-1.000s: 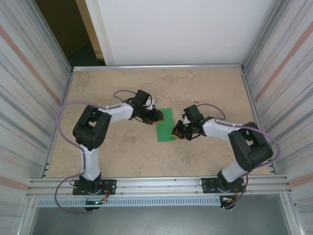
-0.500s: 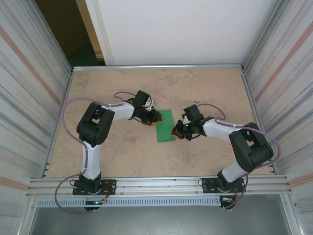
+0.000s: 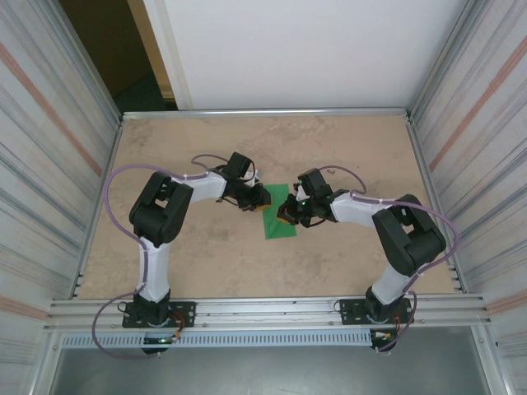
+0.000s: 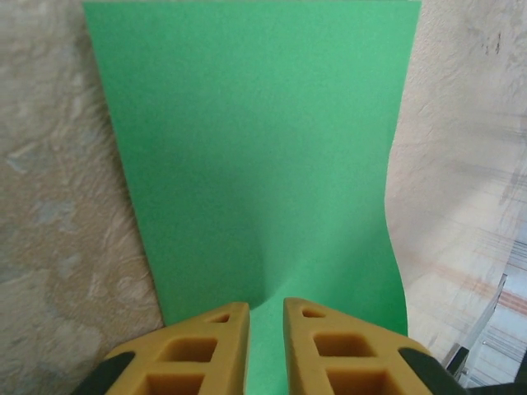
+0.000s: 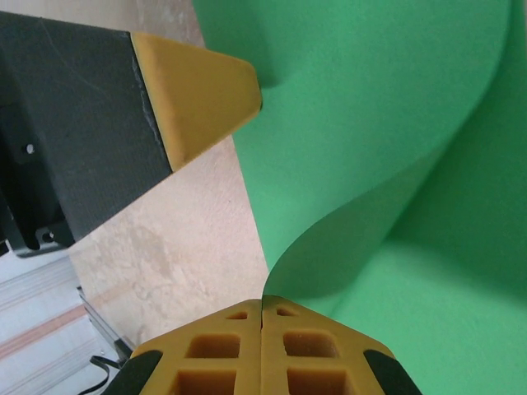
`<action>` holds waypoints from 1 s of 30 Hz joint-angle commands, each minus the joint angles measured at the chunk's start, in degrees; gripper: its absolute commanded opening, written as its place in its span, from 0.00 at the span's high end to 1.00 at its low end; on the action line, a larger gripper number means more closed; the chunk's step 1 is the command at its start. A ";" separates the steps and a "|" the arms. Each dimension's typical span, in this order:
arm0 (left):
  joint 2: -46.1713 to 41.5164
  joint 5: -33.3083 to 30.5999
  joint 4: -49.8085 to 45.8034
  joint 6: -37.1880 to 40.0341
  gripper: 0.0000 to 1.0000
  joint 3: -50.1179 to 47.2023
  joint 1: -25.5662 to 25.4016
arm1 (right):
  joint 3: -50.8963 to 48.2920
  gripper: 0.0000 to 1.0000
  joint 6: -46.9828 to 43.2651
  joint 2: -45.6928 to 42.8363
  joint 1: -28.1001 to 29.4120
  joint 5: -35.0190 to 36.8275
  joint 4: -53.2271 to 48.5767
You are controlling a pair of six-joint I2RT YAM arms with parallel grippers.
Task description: Fold a paper plane with a square sheet of paper (pick it up from the middle)
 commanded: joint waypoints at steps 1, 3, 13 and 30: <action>1.87 -2.07 -3.03 0.11 0.82 -1.24 0.07 | 1.73 1.00 1.34 1.93 0.62 0.07 2.54; 1.76 -2.53 -3.30 0.20 0.84 -1.26 0.03 | 1.95 1.00 1.36 2.52 0.69 0.88 3.28; 1.84 -3.81 -4.28 -0.06 0.89 -1.22 0.01 | 3.10 1.00 1.67 5.92 0.66 1.97 5.65; 1.67 -3.43 -4.77 0.29 0.90 -0.99 0.06 | 4.28 1.00 0.42 8.12 1.50 1.25 3.47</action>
